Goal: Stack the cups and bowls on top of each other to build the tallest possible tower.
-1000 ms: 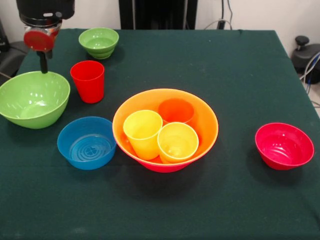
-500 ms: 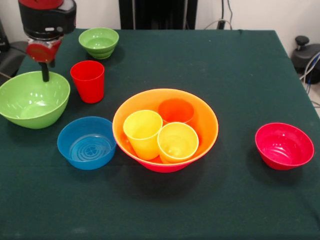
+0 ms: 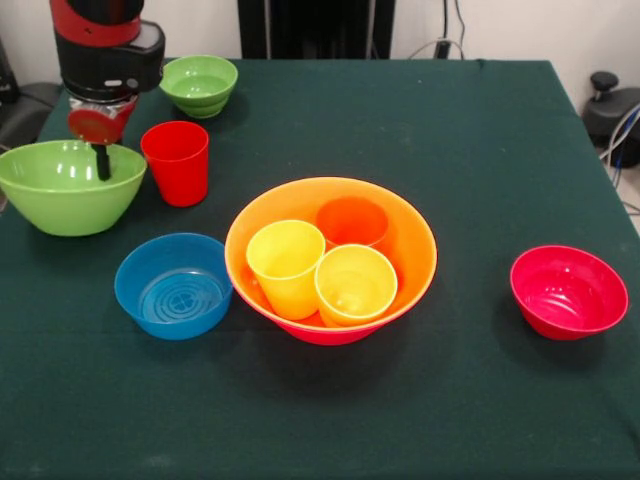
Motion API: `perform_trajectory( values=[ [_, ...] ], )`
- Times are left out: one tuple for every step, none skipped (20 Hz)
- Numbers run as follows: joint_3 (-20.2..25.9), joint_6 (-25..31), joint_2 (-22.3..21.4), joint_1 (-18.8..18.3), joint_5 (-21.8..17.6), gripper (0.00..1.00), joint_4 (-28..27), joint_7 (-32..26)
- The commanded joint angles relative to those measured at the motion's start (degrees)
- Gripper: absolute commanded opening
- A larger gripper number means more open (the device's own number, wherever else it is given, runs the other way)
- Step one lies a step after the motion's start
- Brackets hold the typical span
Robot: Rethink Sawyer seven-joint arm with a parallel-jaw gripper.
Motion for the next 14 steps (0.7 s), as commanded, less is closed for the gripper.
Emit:
perform_trajectory(
  values=[
    [3.9, -4.0, 3.2, 0.5, 1.3, 1.00, -2.7, 4.3],
    [4.1, -4.0, 3.5, 0.0, 1.1, 1.00, -3.1, 3.8],
    [4.2, -4.0, 4.3, -0.1, 1.0, 1.00, -4.3, 3.3],
    [4.2, -3.9, 4.5, -0.3, 0.9, 1.00, -4.8, 3.0],
    [4.1, -3.7, 4.5, -0.4, 0.6, 1.00, -5.1, 2.5],
    [3.5, -3.2, 4.5, 0.0, 0.3, 1.00, -5.4, 2.2],
    [3.4, -2.9, 4.4, 0.2, 0.0, 1.00, -5.4, 1.9],
    [3.2, -2.4, 4.3, 0.4, -0.1, 1.00, -5.4, 1.8],
    [3.2, -2.3, 4.2, 0.4, -0.2, 1.00, -5.4, 1.7],
    [3.1, -2.2, 4.1, 0.5, -0.3, 1.00, -5.4, 1.6],
    [3.3, -2.1, 4.0, 0.4, -0.4, 1.00, -5.1, 1.4],
    [3.4, -1.8, 3.9, 0.4, -0.3, 1.00, -5.0, 1.4],
    [3.5, -2.1, 3.8, 0.2, -0.3, 1.00, -4.7, 1.4],
    [3.6, -2.0, 3.8, 0.2, -0.3, 1.00, -4.6, 1.4]
  ],
)
